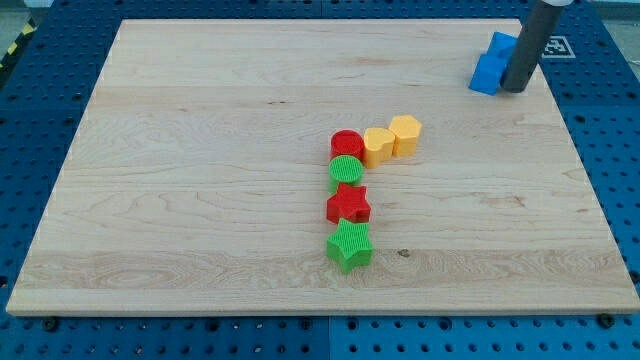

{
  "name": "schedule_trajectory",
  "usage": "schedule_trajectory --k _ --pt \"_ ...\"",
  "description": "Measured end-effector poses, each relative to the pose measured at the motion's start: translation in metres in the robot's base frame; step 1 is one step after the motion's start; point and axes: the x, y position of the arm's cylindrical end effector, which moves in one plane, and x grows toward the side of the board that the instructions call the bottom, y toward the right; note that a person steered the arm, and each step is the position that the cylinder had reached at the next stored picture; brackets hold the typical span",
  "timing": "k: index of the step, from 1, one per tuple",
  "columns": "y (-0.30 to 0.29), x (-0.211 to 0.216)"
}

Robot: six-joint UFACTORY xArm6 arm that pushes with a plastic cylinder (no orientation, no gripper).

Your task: Place the cube diagonally to the hexagon

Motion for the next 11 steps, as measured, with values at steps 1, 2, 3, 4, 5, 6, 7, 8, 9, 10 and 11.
schedule_trajectory --k 1,2,3,4,5,6,7,8,9,10,11 --pt "0.020 0.000" --pt "0.021 -0.014" --pt "-0.006 -0.014" --pt "-0.033 -0.014" --pt "-0.037 -0.014" --pt "-0.046 -0.014" --pt "-0.065 -0.012" --pt "-0.098 -0.012" --pt "-0.129 -0.012" --pt "-0.130 -0.018" --pt "-0.137 -0.044"
